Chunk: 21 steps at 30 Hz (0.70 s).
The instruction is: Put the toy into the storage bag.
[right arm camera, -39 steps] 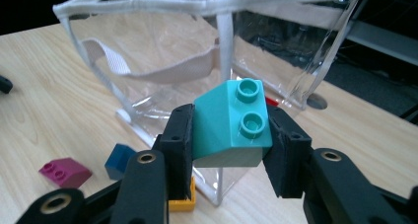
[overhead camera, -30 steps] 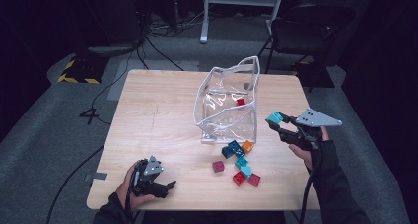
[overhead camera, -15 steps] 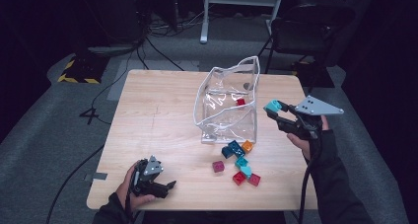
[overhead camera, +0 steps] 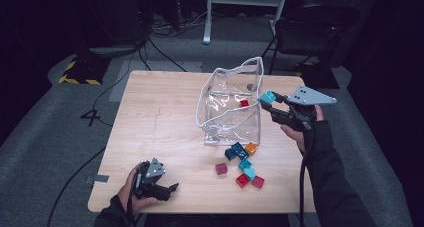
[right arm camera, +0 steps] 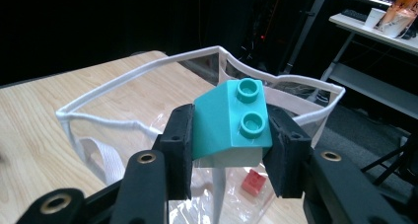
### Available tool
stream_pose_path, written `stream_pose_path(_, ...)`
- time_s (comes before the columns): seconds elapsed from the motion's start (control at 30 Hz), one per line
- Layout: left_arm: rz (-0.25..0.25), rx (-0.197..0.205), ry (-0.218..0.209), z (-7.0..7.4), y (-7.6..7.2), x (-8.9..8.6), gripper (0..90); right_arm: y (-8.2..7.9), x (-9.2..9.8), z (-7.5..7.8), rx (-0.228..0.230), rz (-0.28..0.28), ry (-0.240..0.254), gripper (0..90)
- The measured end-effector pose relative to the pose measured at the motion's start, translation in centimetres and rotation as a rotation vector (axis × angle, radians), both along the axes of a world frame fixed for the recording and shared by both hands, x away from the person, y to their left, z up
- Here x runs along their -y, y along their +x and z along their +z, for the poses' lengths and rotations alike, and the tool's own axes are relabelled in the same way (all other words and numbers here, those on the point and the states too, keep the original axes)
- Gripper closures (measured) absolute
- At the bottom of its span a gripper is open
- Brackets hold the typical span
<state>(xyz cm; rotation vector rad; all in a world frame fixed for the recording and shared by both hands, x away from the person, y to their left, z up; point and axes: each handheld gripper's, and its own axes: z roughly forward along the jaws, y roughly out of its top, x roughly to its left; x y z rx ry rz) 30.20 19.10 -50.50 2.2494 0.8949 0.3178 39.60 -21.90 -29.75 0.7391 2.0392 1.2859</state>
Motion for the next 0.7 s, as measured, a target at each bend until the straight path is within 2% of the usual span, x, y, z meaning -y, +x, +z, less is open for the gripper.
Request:
stream_pose_path(0.33,-0.001,0.000,0.001,0.0,0.0,0.0,11.0,1.2,-2.4,0.4,-0.011,0.012,0.001,59.2)
stream_pose_path(0.47,-0.001,0.000,0.002,0.0,0.0,0.0,11.0,2.0,-3.7,0.6,-0.020,0.011,-0.022,59.2)
stream_pose_path(0.7,-0.001,0.000,0.002,0.0,0.0,0.0,11.0,2.5,-4.7,0.5,-0.032,0.020,-0.021,59.2)
